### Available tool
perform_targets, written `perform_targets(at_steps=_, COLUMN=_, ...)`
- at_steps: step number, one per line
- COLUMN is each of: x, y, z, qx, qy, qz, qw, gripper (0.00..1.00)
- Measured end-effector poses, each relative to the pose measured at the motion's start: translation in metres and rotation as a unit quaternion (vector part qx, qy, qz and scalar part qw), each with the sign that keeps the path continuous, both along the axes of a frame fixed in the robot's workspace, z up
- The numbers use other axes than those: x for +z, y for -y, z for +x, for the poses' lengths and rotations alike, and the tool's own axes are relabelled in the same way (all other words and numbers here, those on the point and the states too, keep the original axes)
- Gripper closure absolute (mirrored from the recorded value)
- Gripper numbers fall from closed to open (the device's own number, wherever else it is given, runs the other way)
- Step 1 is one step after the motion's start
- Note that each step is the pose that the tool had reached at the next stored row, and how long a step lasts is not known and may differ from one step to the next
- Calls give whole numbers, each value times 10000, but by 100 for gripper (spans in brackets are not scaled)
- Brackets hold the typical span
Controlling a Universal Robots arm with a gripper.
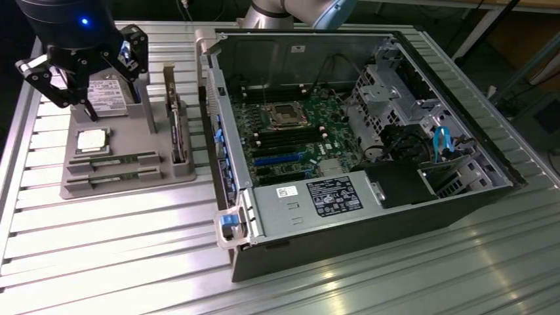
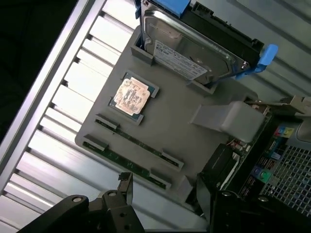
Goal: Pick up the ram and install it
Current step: 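Pick up the ram and move it above insertion slot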
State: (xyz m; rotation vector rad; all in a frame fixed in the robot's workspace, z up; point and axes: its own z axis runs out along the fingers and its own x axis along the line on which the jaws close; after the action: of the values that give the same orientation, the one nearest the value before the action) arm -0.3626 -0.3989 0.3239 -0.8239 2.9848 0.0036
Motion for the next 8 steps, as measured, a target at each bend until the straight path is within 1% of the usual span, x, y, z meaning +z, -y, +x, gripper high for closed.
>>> perform_targets(at_steps=1, x=0, y=0, z=0, qx=57, qy=2, qz=0, qw=10000, gripper=36)
perform_targets(at_steps=2, x=0, y=0, z=0, qx=204, qy=7, qz=0, qw=9998, gripper=36)
perform_targets(at_steps=4, x=0, y=0, z=0, qx=366, qy=13, qz=0, qw=9993, gripper=36)
perform_targets(at_steps=5, x=0, y=0, z=0, qx=511, qy=20, qz=0, qw=9987, gripper=36)
perform_targets(at_steps=7, x=0, y=0, z=0, qx=654, qy=27, qz=0, qw=9979, gripper=36)
perform_targets(at_steps=8, x=0, y=0, z=0, qx=748, qy=34, qz=-1, qw=9972, gripper=36)
